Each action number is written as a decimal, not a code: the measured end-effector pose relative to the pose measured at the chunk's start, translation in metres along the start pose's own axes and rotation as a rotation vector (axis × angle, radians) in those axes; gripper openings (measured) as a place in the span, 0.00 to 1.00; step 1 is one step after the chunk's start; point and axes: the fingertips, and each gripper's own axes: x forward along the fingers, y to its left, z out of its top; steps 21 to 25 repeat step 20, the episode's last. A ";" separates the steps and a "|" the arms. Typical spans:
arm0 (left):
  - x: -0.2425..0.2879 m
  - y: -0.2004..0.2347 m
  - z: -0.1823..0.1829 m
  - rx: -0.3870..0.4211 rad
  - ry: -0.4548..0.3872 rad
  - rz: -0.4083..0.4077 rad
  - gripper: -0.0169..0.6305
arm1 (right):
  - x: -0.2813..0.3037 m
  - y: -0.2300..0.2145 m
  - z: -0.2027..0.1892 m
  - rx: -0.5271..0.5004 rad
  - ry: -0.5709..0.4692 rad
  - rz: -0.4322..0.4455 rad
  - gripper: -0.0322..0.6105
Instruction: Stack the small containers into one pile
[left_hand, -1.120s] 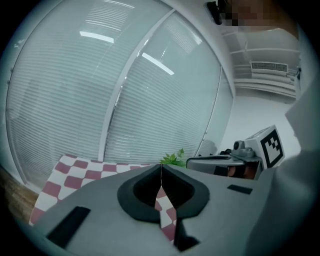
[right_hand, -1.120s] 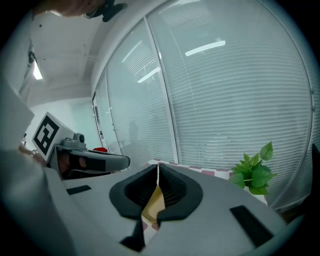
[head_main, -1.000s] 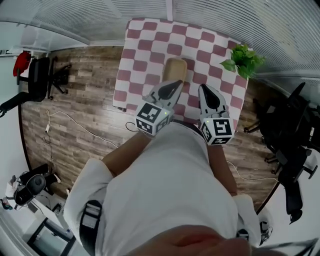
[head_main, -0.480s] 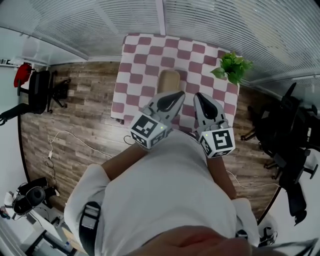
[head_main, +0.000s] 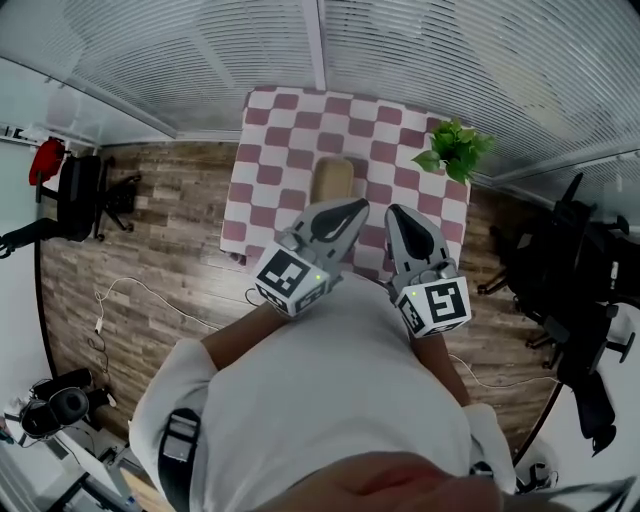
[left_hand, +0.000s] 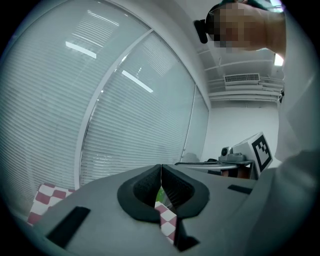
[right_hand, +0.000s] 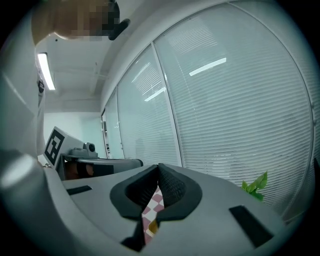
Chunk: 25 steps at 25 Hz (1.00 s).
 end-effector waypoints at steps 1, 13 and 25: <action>0.001 0.000 0.001 0.003 -0.003 0.001 0.08 | 0.000 0.000 0.002 -0.002 -0.003 0.001 0.10; 0.003 -0.008 0.005 0.009 -0.010 0.002 0.08 | -0.006 0.000 0.008 -0.014 -0.008 0.010 0.10; 0.000 -0.012 0.006 0.010 -0.011 0.008 0.08 | -0.010 0.004 0.011 -0.028 -0.017 0.031 0.10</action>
